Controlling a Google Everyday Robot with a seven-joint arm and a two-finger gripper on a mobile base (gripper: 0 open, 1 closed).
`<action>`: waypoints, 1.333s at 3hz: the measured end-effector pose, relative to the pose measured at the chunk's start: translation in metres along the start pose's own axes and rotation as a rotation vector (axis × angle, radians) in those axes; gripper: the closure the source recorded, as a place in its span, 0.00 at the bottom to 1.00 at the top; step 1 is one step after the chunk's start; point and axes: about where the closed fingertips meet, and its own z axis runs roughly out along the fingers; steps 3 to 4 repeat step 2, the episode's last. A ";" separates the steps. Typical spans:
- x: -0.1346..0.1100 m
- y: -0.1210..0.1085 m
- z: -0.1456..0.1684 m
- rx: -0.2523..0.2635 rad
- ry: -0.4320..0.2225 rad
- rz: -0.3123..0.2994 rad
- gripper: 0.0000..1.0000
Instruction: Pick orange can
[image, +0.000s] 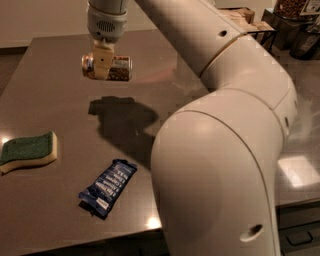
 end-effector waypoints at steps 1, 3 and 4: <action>-0.003 0.011 -0.022 0.004 -0.022 -0.072 1.00; -0.009 0.005 -0.020 0.027 -0.041 -0.077 1.00; -0.009 0.005 -0.020 0.027 -0.041 -0.077 1.00</action>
Offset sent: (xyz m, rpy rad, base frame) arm -0.0128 -0.0044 0.0182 0.0132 -0.0215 0.0642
